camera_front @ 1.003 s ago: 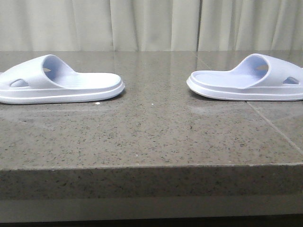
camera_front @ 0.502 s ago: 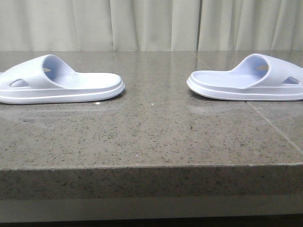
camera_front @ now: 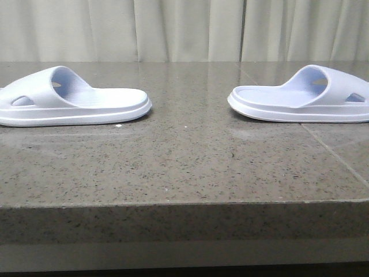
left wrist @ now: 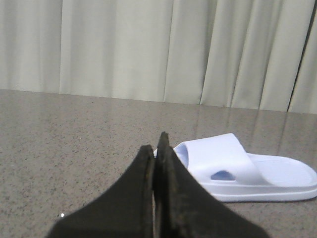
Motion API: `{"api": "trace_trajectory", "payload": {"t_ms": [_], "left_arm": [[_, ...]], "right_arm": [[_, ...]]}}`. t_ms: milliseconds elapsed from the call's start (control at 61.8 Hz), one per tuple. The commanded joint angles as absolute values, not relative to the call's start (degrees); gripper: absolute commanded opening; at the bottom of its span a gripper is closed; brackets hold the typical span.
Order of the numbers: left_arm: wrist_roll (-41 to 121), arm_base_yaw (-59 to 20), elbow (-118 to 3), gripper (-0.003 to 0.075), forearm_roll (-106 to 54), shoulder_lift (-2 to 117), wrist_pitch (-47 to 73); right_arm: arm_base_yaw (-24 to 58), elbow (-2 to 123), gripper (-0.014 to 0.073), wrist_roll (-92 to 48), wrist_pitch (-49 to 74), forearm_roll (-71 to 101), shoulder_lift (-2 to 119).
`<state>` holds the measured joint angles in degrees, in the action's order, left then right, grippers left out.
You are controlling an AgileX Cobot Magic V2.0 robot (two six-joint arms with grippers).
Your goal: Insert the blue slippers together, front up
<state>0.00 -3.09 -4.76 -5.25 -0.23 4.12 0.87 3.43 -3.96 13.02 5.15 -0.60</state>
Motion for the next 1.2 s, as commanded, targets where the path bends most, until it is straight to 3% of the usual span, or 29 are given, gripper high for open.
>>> {"api": "trace_trajectory", "payload": {"t_ms": [0, 437, 728, 1003, 1084, 1181], "left_arm": [[-0.43, -3.52, -11.82, -0.002, -5.85, -0.65, 5.39], [-0.43, -3.52, -40.85, -0.002, -0.69, 19.91, 34.06], [-0.43, -3.52, -41.77, -0.002, -3.37, 29.99, 35.25], [-0.43, -3.39, -41.77, -0.0014, -3.17, 33.67, 34.39], [-0.43, -3.39, -41.77, 0.0062, -2.88, 33.82, 33.92], [-0.43, -3.39, -41.77, 0.0287, -2.23, 33.87, 33.44]], "right_arm": [[0.55, 10.09, -0.0118, -4.07, 12.33, 5.17, -1.21], [0.55, 32.46, -0.0118, -4.07, 24.72, 5.17, 17.09], [0.55, 33.01, -0.0118, -4.07, 26.87, 5.17, 28.09], [0.55, 33.01, -0.0112, -4.07, 27.75, 5.17, 30.99], [0.55, 33.01, -0.0057, -4.07, 27.75, 5.17, 30.99], [0.55, 33.01, 0.0102, -4.07, 27.77, 5.17, 30.99]]}}
